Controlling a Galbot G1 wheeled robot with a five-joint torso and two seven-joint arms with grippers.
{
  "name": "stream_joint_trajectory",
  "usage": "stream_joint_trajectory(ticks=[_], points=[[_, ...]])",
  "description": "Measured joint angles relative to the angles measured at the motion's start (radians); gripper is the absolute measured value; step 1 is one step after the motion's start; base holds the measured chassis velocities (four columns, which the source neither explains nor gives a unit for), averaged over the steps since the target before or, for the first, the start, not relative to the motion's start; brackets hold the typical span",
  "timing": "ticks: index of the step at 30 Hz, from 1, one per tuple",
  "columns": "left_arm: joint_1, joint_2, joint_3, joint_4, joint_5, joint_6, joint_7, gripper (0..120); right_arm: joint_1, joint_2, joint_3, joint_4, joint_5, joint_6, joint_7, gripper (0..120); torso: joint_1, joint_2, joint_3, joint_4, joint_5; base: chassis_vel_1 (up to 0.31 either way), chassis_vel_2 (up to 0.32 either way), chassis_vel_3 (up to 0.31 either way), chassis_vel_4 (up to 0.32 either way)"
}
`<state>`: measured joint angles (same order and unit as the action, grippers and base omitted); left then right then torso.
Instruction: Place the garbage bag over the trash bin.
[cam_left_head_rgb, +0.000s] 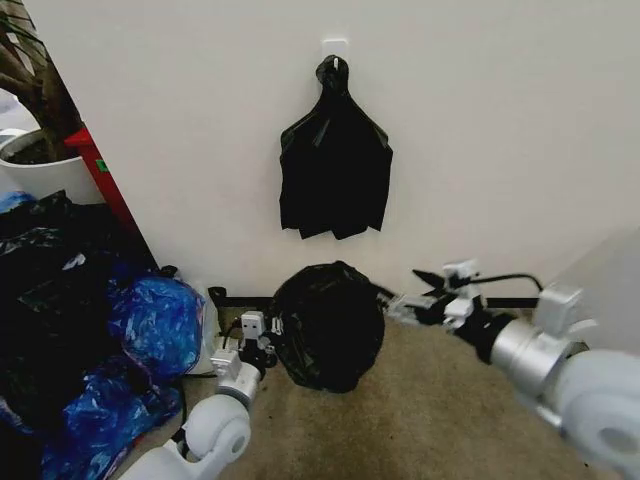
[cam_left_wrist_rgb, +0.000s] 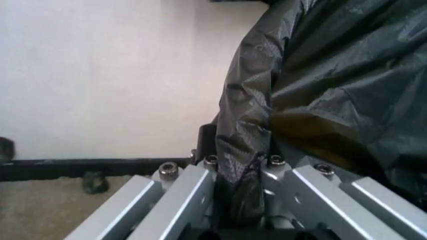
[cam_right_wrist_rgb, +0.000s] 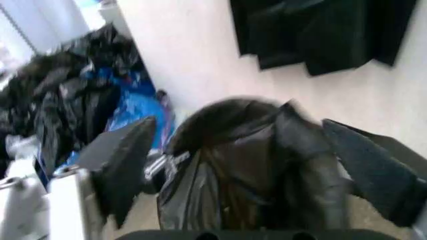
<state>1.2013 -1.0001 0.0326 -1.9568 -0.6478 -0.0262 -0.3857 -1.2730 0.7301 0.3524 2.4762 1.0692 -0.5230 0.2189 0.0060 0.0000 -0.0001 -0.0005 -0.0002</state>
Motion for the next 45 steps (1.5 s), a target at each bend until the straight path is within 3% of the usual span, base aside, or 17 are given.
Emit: stream_joint_trajectory(ticks=[3,5,9,12,16,18,23,36,45], points=[[-0.005,0.003,0.020,-0.016,0.000,0.009,-0.009,1,0.058,0.058,-0.163,-0.044,-0.102,0.001,0.048,71,0.000,0.000,0.000,0.0004,-0.0001,0.000,0.000,0.000,0.000],[-0.006,0.004,0.021,-0.018,0.000,0.010,-0.010,1,0.067,0.070,-0.193,-0.052,-0.116,-0.004,0.074,68,0.000,0.000,0.000,0.0004,0.0000,0.000,0.000,0.000,0.000],[-0.008,0.006,0.028,-0.017,0.038,0.008,-0.003,1,0.095,0.110,-0.339,-0.090,-0.253,-0.054,0.204,49,0.000,0.000,0.000,0.0001,0.0001,0.000,0.000,0.000,0.000],[-0.008,0.007,0.032,-0.017,0.051,0.004,-0.002,1,0.117,0.124,-0.385,-0.110,-0.303,-0.063,0.233,44,0.000,0.000,0.000,0.0000,0.0000,0.000,0.000,0.000,0.000],[-0.007,0.002,0.044,-0.018,0.071,-0.001,-0.001,1,0.185,0.173,-0.472,-0.179,-0.313,-0.072,0.318,24,0.000,0.000,0.000,0.0004,0.0000,0.000,0.000,0.000,0.000],[-0.007,0.001,0.045,-0.018,0.073,-0.002,-0.001,1,0.190,0.178,-0.476,-0.188,-0.313,-0.072,0.323,22,0.000,0.000,0.000,0.0004,0.0001,0.000,0.000,0.000,0.000],[-0.001,0.002,0.051,-0.038,0.088,-0.008,0.005,1,0.220,0.219,-0.515,-0.310,-0.300,-0.074,0.398,0,0.000,0.000,0.000,0.0002,0.0002,0.000,0.000,0.000,0.000],[0.032,0.011,0.055,-0.062,0.219,-0.059,0.057,1,0.265,0.235,-0.540,-0.387,-0.223,-0.069,0.529,0,0.000,0.000,0.000,0.0002,0.0001,0.000,0.000,0.000,0.000],[0.040,0.012,0.085,-0.073,0.234,-0.063,0.075,1,0.302,0.285,-0.547,-0.470,-0.194,-0.041,0.611,0,0.000,0.000,0.000,0.0002,0.0001,0.000,0.000,0.000,0.000]])
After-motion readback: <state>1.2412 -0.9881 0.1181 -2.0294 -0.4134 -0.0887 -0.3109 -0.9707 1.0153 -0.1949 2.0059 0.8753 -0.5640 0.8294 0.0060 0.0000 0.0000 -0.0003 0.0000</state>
